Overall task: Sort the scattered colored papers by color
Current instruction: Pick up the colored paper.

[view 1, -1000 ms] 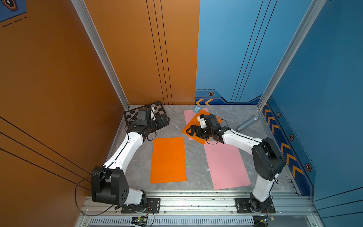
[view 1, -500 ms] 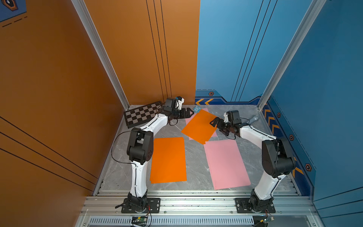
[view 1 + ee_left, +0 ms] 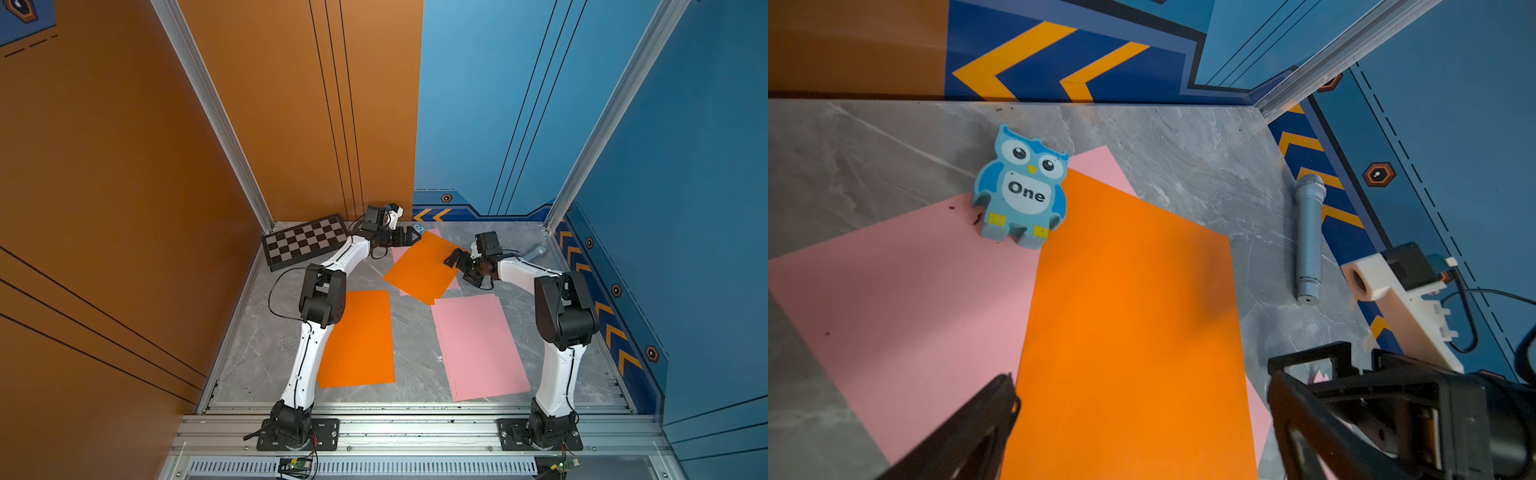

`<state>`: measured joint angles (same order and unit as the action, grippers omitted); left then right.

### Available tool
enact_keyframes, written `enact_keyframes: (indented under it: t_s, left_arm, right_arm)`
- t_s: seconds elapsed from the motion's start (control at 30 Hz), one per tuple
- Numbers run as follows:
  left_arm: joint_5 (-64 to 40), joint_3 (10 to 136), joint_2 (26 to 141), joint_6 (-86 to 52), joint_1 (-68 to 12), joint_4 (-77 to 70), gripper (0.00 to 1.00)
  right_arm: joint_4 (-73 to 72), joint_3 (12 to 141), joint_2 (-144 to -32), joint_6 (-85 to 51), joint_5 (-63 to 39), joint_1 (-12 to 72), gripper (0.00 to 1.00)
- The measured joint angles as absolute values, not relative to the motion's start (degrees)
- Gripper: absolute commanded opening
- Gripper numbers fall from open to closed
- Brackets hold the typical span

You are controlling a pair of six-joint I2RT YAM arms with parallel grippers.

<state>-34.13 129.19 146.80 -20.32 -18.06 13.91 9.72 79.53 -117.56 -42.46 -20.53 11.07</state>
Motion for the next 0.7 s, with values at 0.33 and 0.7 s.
enact_keyframes:
  t_s: [0.33, 0.7]
  left_arm:
    - [-32.42, 136.64, 153.08, -22.72, -18.35, 22.48, 0.98]
    - [-31.75, 140.31, 155.39, -25.36, -18.76, 25.32, 0.96]
  right_arm:
    - [10.35, 83.29, -120.01, -42.94, -20.73, 10.92, 0.98]
    - [10.39, 87.26, -123.63, -44.97, -21.32, 11.90, 0.98]
